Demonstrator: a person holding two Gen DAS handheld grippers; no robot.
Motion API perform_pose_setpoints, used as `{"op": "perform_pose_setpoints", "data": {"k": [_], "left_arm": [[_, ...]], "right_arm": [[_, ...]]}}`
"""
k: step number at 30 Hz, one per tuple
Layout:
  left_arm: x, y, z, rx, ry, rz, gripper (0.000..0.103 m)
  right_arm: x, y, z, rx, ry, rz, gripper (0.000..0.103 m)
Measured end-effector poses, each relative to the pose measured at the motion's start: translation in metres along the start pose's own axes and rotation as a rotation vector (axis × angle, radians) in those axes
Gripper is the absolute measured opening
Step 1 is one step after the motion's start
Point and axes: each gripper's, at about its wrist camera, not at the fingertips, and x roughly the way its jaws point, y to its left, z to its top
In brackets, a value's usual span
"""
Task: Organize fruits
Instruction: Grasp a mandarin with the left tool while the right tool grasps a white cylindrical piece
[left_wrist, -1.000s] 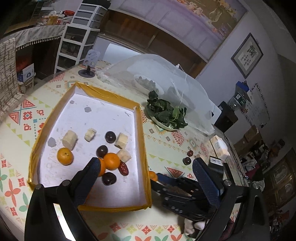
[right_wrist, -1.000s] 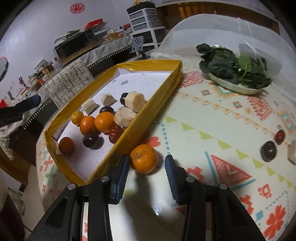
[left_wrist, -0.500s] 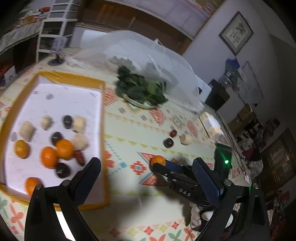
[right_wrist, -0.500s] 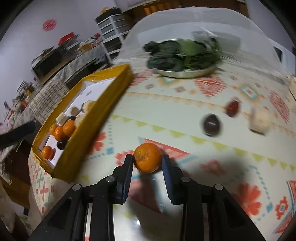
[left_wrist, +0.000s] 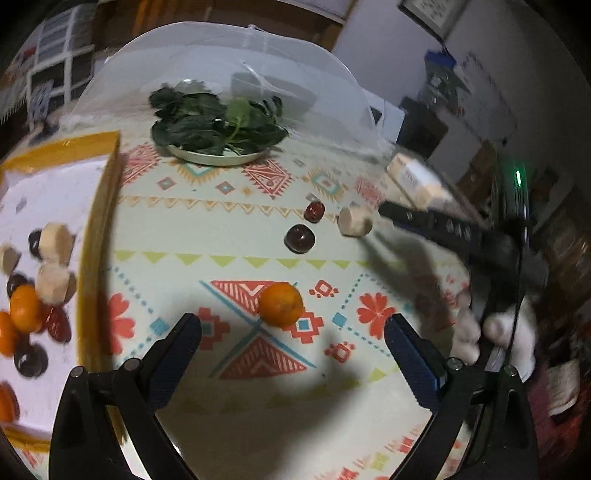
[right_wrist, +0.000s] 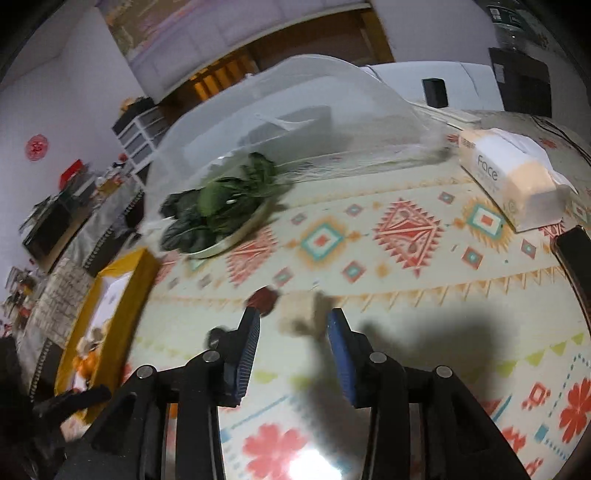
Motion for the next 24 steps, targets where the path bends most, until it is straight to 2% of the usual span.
{"op": "perform_pose_setpoints", "data": {"k": [7, 12, 19, 24], "left_arm": [[0.034, -0.006, 0.003, 0.058, 0.045, 0.08, 0.099], [0.045, -0.004, 0.005, 0.055, 0.056, 0.079, 0.098], [0.051, -0.004, 0.004, 0.066, 0.05, 0.133, 0.076], [0.053, -0.007, 0.004, 0.072, 0.036, 0.142, 0.074]], "right_arm": [[0.032, 0.008, 0.002, -0.049, 0.056, -0.028, 0.041], [0.04, 0.007, -0.002, -0.064, 0.069, -0.047, 0.041], [0.043, 0.005, -0.005, -0.059, 0.072, -0.051, 0.041], [0.044, 0.006, -0.006, -0.066, 0.063, -0.052, 0.041]]}}
